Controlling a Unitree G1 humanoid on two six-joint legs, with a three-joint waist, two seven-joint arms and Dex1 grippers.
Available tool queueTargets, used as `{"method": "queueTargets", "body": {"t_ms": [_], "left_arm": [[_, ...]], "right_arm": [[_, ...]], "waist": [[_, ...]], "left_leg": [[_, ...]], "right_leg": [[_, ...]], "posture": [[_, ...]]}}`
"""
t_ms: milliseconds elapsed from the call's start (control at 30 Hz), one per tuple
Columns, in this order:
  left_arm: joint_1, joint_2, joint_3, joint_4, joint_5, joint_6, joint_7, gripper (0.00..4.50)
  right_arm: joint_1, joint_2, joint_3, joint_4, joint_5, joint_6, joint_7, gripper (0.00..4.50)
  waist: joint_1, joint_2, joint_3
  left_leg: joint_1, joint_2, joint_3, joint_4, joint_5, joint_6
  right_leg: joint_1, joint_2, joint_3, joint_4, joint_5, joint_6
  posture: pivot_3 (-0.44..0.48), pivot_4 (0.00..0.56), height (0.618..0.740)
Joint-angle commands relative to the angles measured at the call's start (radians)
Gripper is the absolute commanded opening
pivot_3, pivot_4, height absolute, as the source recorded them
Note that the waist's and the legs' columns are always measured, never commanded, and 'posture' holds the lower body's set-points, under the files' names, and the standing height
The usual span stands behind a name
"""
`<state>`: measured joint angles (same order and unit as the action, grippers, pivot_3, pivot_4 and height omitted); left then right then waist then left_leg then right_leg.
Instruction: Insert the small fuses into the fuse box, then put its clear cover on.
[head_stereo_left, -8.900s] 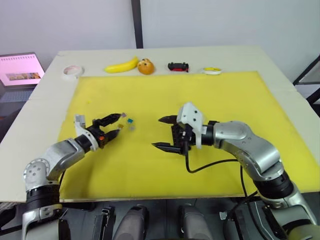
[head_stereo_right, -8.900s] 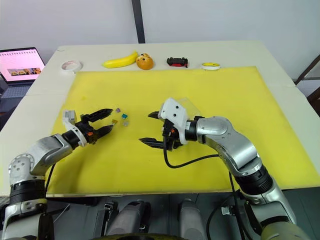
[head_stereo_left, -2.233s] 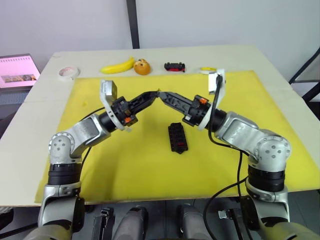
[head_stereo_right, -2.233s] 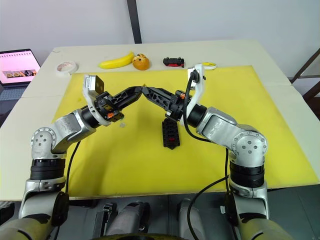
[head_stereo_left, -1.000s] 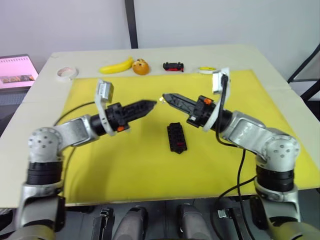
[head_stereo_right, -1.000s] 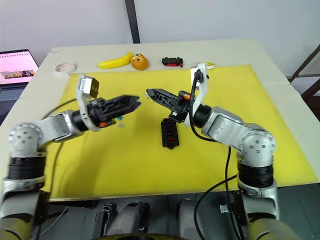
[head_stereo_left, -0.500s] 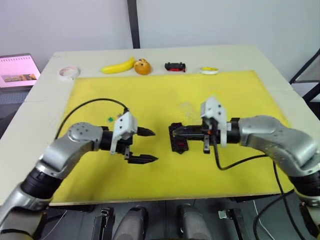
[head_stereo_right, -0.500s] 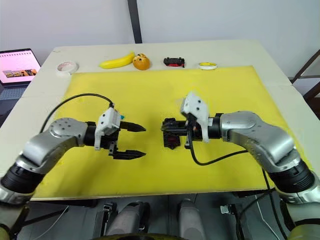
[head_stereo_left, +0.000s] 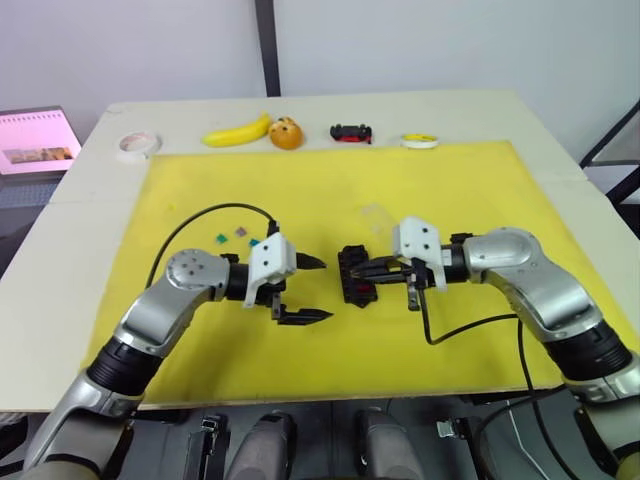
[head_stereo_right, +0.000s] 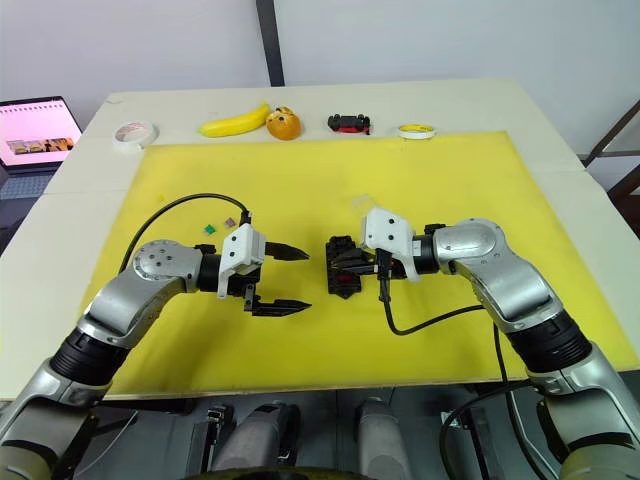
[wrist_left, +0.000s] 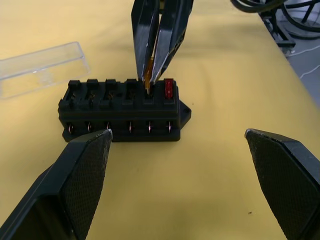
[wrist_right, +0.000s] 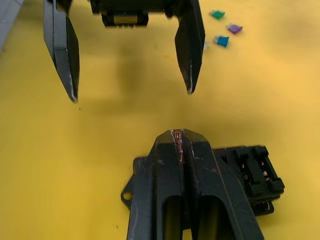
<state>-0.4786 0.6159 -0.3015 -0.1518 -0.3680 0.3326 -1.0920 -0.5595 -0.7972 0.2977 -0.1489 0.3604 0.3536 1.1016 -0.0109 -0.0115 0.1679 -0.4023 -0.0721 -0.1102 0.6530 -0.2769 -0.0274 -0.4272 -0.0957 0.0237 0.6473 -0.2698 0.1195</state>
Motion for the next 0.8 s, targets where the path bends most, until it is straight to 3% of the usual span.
{"method": "queueTargets", "body": {"t_ms": [33,800], "left_arm": [[-0.012,-0.009,0.019,-0.006,0.014,-0.024,-0.013,4.49],[-0.023,-0.039,0.026,-0.006,0.036,-0.016,-0.019,4.49]], "right_arm": [[-0.005,0.015,-0.037,-0.004,-0.013,-0.026,0.019,0.0],[0.009,0.042,-0.07,0.008,-0.04,-0.01,0.056,0.0]], "waist": [[0.0,0.0,0.0],[0.0,0.0,0.0]], "left_leg": [[0.0,0.0,0.0,0.0,0.0,0.0],[0.0,0.0,0.0,0.001,0.003,-0.005]], "right_leg": [[0.0,0.0,0.0,0.0,0.0,0.0],[0.0,0.0,0.0,0.001,0.0,0.0]], "posture": [[0.0,0.15,0.74],[0.0,0.15,0.74]]}}
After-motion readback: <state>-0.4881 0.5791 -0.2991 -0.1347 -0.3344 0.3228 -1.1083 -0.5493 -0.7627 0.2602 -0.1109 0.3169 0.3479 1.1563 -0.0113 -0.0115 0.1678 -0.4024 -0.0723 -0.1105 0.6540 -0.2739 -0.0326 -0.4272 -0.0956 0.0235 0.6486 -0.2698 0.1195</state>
